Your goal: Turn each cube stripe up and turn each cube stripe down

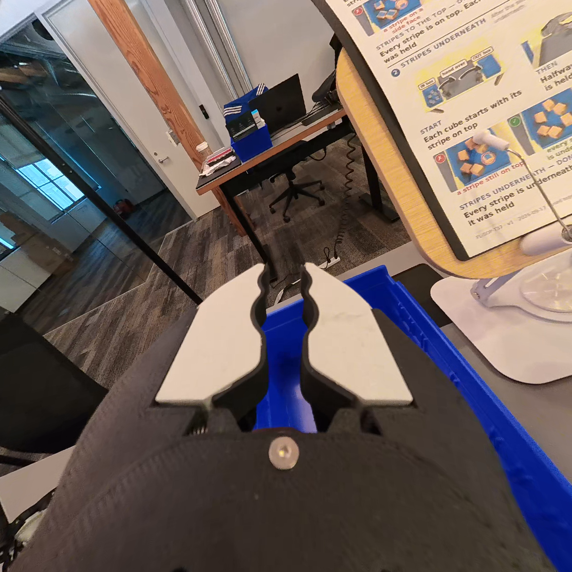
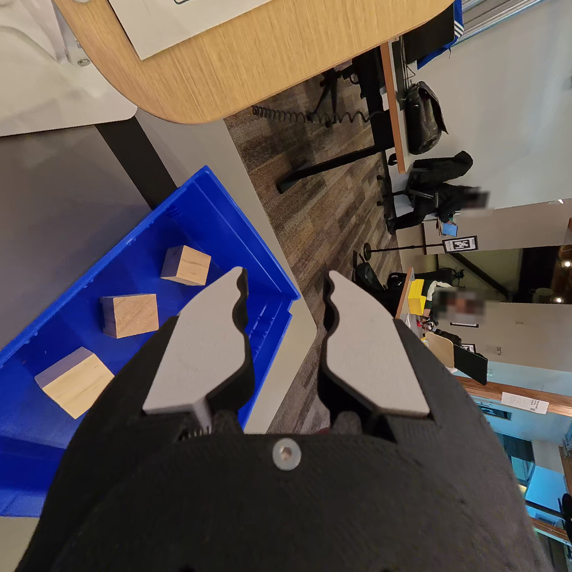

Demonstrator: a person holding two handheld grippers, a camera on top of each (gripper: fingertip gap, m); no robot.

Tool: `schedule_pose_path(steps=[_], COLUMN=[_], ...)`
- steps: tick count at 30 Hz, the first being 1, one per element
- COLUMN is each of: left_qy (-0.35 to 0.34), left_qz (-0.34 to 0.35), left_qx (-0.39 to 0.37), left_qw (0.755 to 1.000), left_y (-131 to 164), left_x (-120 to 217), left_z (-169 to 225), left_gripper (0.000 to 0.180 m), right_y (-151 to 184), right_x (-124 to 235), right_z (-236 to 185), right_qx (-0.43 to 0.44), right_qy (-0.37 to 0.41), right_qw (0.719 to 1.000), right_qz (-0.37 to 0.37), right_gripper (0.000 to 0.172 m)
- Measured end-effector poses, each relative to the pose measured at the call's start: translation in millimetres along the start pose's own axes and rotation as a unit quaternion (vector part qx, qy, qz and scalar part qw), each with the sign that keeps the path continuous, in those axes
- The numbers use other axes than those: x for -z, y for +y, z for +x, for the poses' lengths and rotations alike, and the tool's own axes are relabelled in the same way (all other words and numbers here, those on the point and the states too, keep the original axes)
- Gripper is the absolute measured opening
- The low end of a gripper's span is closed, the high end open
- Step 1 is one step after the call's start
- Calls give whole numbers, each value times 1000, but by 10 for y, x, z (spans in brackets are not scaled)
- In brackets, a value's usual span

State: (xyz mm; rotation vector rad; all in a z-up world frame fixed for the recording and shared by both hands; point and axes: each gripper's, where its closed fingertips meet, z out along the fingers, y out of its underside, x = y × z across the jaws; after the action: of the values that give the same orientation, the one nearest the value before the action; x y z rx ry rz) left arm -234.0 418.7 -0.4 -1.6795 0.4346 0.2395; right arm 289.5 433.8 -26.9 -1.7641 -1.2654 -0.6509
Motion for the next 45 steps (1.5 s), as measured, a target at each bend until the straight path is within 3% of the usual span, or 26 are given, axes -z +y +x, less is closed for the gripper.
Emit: schedule_pose_path(steps=[28,38,45], left_qy=[14,14,40], left_qz=[-24,-78,-133], left_qx=[-11,9,43], left_qw=[1000,997,989], left_y=[103,332,634], left_x=[-51,-25,-25], left_z=[22,-279,-417], left_gripper=[22,57,68], right_y=[53,366,771], right_x=[14,-33,-223], right_z=[41,230,266], right_qx=[-2,-64,-124], right_qy=[3,-4,-37], right_qw=[1000,998,990], right_qz=[-2,-15,-56], right_gripper=[47,54,58])
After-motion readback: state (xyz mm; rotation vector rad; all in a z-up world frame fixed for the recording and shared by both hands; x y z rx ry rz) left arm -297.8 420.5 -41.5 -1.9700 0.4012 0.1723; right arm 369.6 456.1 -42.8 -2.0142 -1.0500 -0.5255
